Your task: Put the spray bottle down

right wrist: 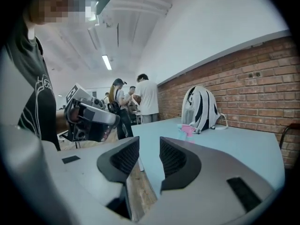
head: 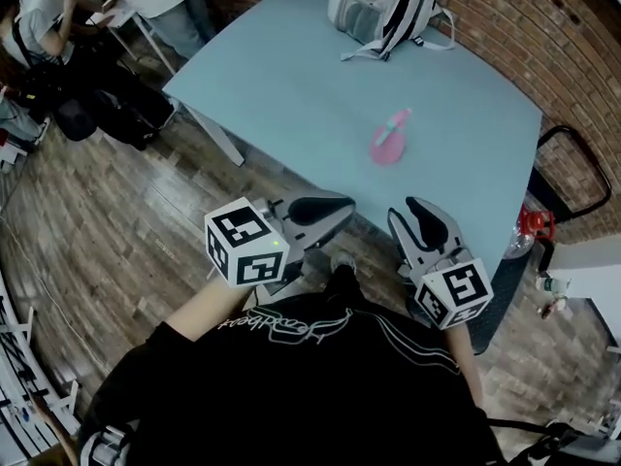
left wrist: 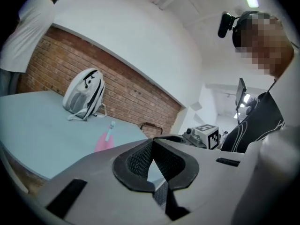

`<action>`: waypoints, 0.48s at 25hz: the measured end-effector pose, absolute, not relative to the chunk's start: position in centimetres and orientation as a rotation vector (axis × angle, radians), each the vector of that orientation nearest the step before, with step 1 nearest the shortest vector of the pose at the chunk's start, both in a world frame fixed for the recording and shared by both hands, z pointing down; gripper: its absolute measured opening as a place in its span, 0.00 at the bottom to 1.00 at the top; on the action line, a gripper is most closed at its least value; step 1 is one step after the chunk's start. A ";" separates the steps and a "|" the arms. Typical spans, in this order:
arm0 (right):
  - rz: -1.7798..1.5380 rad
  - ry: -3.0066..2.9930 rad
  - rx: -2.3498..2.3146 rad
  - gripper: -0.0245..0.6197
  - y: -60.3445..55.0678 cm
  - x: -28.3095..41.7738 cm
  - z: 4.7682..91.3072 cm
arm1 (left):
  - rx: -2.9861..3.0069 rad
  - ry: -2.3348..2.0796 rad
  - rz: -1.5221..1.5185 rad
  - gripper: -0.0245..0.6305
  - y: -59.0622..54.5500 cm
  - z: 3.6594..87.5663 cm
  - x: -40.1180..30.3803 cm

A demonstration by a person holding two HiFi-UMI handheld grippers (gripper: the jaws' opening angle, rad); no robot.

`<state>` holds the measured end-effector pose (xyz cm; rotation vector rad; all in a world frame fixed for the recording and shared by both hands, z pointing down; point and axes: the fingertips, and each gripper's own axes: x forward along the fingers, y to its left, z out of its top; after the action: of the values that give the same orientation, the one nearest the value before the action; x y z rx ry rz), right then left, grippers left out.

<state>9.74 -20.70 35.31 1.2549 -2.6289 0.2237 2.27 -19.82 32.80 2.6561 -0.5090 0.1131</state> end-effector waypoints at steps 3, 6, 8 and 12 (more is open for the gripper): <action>0.254 -2.645 1.278 0.14 -17.9 9.3 34.2 | 2.690 -0.486 0.123 0.05 -17.2 31.8 2.0; 0.331 -2.686 1.266 0.10 -15.9 8.5 33.7 | 2.700 -0.471 0.107 0.05 -15.5 31.3 1.7; 0.381 -2.722 1.245 0.08 -14.8 7.8 33.2 | 2.711 -0.450 0.100 0.05 -14.5 30.9 1.7; 0.453 -2.790 1.202 0.06 -13.1 6.6 32.1 | 2.748 -0.399 0.087 0.05 -13.0 30.0 2.0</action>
<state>6.59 -13.10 32.06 1.2023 -2.7896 0.4528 1.99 -12.97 29.99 2.7483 -0.3986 0.0871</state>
